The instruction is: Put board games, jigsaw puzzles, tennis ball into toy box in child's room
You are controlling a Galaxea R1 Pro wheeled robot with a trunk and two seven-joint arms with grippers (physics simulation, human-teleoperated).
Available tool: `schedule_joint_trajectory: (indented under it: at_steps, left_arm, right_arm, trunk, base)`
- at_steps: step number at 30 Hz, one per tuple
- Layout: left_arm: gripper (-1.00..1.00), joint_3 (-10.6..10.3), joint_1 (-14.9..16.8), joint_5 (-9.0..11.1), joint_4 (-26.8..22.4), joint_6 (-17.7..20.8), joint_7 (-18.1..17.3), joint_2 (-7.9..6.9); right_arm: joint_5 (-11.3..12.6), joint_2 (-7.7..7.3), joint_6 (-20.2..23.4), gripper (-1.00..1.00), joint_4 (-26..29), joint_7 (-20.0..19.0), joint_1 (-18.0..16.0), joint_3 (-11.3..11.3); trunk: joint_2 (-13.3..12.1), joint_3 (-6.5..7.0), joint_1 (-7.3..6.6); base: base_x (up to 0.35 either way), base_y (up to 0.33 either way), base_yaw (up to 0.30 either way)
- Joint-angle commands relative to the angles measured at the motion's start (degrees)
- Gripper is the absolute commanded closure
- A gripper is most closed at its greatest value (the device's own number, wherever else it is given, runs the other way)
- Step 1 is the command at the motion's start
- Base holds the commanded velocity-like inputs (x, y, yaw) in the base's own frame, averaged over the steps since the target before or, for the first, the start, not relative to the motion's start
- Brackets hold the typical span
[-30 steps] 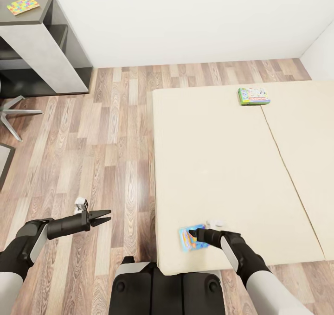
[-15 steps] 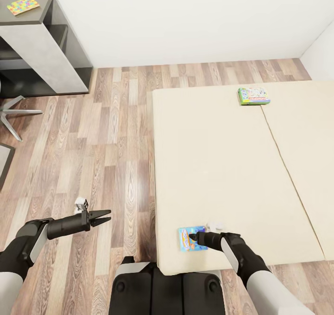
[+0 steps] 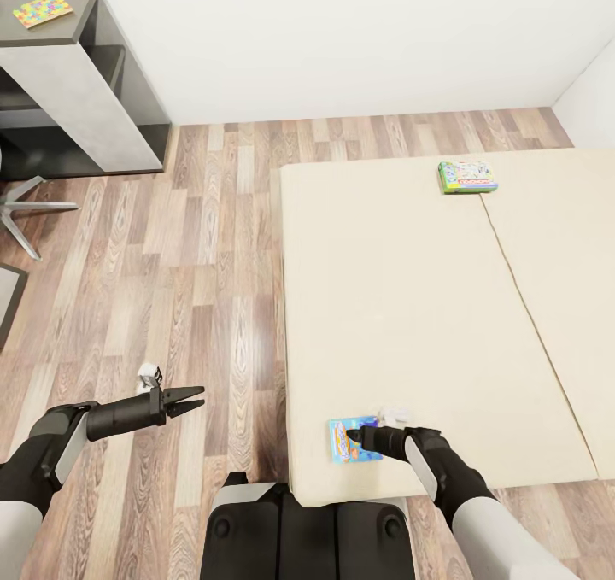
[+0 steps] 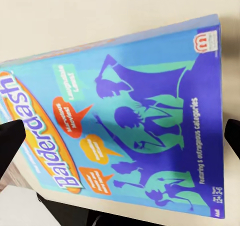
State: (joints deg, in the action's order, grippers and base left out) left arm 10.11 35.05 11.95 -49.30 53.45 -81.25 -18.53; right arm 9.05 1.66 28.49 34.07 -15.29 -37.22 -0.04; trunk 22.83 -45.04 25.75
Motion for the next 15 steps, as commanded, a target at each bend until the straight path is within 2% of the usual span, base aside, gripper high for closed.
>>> schedule_joint_trajectory:
  at_steps: [1, 15]
  left_arm:
    - [-1.0, 0.0, 0.0, 0.1, 0.0, 0.6, -0.1, -0.01]
    - [-1.0, 0.0, 0.0, 0.1, 0.0, 0.6, -0.1, -0.01]
  right_arm:
    - [0.5, 0.0, 0.3, -1.0, 0.1, 0.1, 0.0, 0.0]
    - [0.5, 0.01, 0.4, -1.0, 0.1, 0.1, 0.0, 0.0]
  trunk:
    - [0.1, -0.06, 0.03]
    - [0.1, -0.06, 0.03]
  base:
    - [0.0, 0.033, 0.0]
    - [0.0, 0.007, 0.0]
